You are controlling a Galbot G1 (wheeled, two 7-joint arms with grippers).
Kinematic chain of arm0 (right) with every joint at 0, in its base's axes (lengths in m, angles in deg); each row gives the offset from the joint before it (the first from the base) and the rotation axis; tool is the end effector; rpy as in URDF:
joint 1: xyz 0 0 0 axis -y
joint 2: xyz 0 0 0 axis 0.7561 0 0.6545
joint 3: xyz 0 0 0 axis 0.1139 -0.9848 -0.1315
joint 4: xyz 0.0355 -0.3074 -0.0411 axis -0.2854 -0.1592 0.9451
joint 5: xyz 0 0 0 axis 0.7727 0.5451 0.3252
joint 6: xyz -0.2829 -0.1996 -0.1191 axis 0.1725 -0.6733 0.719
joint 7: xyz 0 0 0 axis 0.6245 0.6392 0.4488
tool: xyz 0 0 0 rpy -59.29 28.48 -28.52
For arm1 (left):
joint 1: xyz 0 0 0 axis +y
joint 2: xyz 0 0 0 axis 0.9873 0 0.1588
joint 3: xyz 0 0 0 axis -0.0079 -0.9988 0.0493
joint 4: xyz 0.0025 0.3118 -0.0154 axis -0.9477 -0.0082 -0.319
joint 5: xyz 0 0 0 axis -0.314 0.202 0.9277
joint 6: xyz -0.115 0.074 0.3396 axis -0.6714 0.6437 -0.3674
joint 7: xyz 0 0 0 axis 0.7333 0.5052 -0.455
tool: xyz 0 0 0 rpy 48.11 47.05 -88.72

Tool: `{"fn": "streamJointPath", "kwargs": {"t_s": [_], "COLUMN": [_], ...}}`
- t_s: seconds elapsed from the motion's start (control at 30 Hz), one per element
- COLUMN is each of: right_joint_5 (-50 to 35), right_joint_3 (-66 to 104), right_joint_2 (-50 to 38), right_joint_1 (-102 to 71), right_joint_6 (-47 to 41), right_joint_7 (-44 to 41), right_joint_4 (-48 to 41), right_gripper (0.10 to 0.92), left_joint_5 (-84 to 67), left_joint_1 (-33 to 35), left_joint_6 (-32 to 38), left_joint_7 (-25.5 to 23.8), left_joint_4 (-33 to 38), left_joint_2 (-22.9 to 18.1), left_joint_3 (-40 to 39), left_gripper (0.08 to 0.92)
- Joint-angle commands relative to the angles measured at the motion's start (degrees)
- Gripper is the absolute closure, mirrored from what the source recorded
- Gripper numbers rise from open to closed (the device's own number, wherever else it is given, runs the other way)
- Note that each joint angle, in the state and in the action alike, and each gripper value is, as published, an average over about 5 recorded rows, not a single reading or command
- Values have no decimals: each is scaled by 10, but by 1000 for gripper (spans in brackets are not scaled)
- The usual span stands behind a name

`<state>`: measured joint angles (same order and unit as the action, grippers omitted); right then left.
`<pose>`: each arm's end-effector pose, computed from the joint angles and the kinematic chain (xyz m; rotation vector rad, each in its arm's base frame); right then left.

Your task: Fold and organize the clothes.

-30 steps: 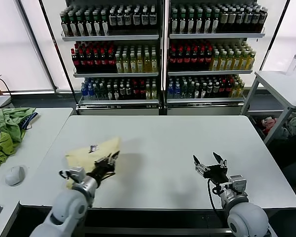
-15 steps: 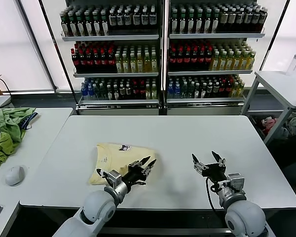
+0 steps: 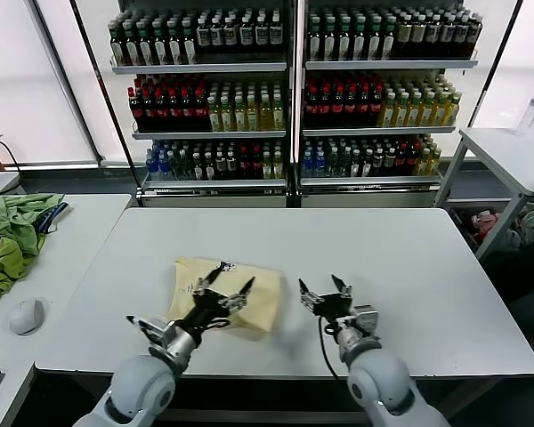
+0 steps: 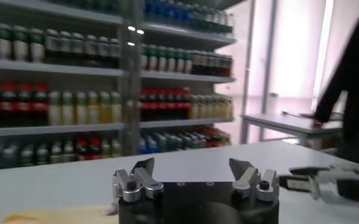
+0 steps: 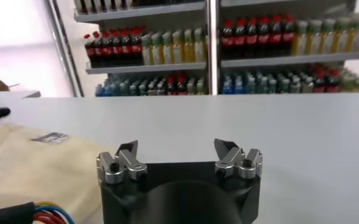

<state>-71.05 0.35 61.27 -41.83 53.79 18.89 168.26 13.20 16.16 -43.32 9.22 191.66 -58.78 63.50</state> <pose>0.3161 0.0668 -0.2399 0.3946 -2.7954 -0.1247 0.2998 -0.0010 -0.2481 -0.6725 -2.9478 0.0654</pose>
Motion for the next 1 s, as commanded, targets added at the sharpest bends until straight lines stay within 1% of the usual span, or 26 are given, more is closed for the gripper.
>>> {"fn": "streamJointPath", "kwargs": {"t_s": [0.03,0.23,0.33,0.43,0.73,1.0], "right_joint_5": [-64,-100,-109,-113,-111,-71], "right_joint_3": [-116,-117,-116,-113,-89,-60], "right_joint_2": [126,149,149,146,125,78], "right_joint_1": [124,144,146,145,144,156], "right_joint_6": [2,2,1,0,-9,-14], "right_joint_7": [56,80,93,103,110,81], "right_joint_4": [-163,-203,-204,-200,-187,-183], "right_gripper": [203,204,230,300,559,793], "left_joint_5": [-14,-12,-12,-11,-10,-11], "left_joint_1": [92,101,102,106,114,119], "left_joint_6": [56,59,58,57,53,53], "left_joint_7": [63,68,69,70,71,70], "left_joint_4": [16,19,22,26,31,36], "left_joint_2": [5,-5,-6,-6,-8,-9], "left_joint_3": [144,150,150,151,152,152], "left_gripper": [186,177,177,177,177,177]}}
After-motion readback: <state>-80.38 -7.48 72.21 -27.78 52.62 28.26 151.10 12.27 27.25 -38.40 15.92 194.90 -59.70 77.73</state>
